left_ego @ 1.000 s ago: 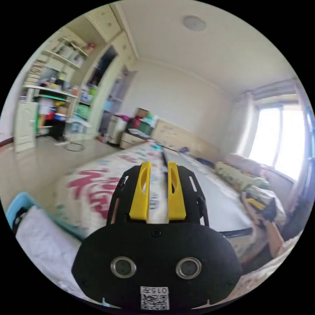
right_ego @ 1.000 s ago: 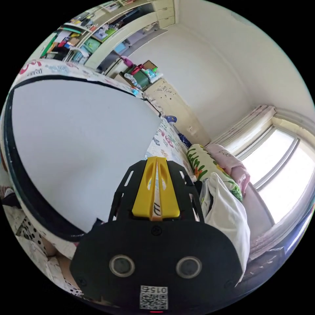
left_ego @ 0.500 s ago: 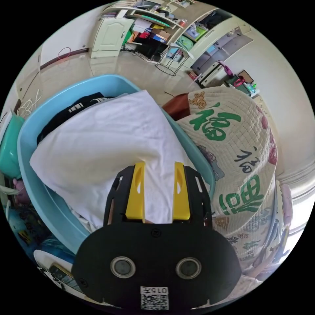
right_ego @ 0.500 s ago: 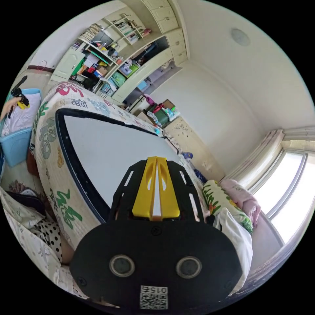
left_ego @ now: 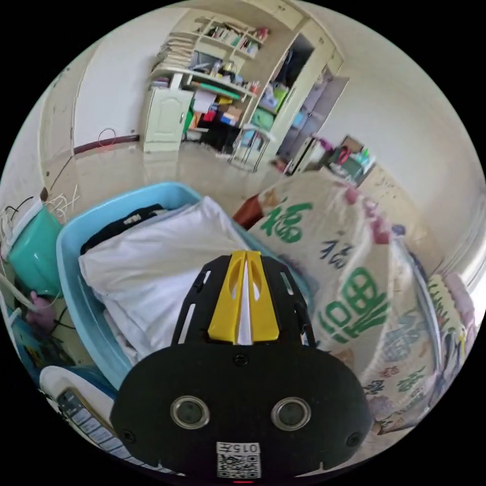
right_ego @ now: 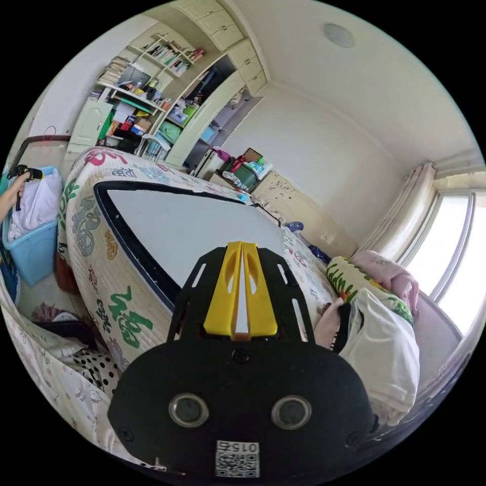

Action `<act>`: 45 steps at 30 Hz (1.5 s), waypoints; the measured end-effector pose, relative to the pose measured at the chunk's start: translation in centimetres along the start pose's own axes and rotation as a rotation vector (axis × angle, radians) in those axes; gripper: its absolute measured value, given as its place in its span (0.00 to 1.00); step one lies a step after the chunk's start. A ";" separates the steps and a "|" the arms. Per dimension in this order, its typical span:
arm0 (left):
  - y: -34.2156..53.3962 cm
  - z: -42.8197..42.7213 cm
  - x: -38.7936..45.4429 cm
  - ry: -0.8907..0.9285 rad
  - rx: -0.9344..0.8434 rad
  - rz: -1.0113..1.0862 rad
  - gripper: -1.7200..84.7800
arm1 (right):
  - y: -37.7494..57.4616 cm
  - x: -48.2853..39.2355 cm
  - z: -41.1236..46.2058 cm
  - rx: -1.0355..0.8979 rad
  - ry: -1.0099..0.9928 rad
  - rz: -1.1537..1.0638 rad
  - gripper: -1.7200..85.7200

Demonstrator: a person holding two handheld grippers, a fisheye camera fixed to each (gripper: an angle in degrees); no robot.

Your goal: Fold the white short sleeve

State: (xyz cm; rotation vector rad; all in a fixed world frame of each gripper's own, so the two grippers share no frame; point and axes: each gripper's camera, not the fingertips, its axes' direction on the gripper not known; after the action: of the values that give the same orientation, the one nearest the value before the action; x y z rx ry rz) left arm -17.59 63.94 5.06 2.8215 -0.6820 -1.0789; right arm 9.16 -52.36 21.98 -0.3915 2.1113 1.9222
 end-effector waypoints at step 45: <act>26.4 9.9 67.4 1.400 -1.132 0.036 0.02 | 10.3 -12.4 29.6 -0.435 0.531 -0.713 0.01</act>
State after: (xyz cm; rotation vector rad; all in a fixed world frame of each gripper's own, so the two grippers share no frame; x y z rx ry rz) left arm 10.38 13.14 -39.38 1.7690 0.0790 0.5336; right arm 17.26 -21.68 33.33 -1.6377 1.4212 1.9063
